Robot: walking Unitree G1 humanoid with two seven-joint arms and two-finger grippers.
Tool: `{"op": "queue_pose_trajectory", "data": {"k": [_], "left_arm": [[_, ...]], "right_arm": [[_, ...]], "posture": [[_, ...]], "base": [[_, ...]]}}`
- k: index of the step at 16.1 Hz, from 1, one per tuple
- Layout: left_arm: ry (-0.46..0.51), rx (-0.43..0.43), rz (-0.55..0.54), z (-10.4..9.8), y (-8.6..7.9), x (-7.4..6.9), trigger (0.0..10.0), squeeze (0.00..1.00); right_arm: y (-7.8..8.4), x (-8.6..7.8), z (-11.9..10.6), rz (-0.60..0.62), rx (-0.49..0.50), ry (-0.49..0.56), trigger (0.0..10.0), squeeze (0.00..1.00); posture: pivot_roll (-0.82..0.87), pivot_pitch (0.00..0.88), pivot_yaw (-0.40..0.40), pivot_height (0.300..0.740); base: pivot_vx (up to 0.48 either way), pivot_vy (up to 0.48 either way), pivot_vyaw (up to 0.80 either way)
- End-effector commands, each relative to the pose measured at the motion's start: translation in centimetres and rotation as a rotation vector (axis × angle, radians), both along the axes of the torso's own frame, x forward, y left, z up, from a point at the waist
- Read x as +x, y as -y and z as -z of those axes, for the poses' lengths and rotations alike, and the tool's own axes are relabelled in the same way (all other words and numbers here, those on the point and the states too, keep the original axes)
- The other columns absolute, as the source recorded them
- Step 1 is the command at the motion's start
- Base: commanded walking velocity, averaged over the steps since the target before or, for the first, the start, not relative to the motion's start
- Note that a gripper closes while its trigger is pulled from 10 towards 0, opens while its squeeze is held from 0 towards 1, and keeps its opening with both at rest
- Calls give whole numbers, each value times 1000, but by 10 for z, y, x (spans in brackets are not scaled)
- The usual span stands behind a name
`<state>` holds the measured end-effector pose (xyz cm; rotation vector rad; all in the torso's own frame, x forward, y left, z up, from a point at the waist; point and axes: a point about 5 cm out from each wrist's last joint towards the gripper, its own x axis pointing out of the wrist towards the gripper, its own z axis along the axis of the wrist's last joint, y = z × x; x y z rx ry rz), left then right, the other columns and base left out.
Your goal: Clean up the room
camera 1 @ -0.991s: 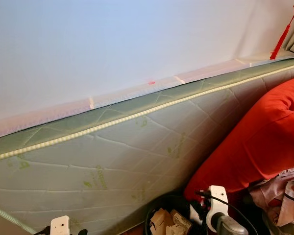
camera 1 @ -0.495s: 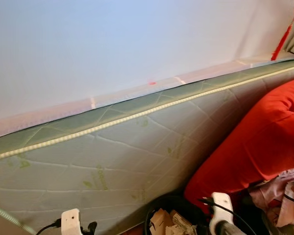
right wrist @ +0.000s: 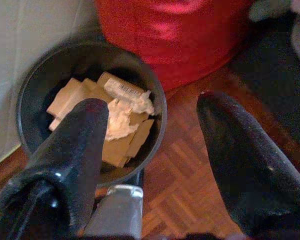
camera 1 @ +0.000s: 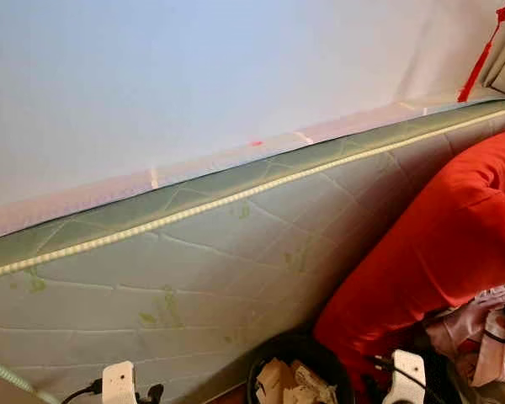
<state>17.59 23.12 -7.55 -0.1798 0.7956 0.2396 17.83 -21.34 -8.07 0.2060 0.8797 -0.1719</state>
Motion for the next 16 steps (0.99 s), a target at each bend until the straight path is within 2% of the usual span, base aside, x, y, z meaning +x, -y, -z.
{"op": "queue_pose_trajectory", "data": {"k": [1, 6, 12, 16], "left_arm": [[-34, 4, 13, 3, 0, -5, 10000, 0], [-41, -2, 11, 4, -1, -7, 10000, 0], [-65, 1, 1, 5, -7, -13, 10000, 0], [-75, 3, 2, 6, -10, -16, 10000, 0]], "right_arm": [[-3, -3, 1, -41, 13, -3, 10000, 0], [-17, 8, -1, -29, 59, 33, 10000, 0], [-16, -1, 3, -16, 81, -8, 10000, 0], [-17, -1, 4, -15, 91, -7, 10000, 0]], "posture": [[134, 0, -47, 740], [134, 0, -47, 740], [125, 0, -44, 740], [133, 0, -40, 740]], "base": [[0, 0, 0], [0, 0, 0], [0, 0, 0], [-243, 0, 0]]}}
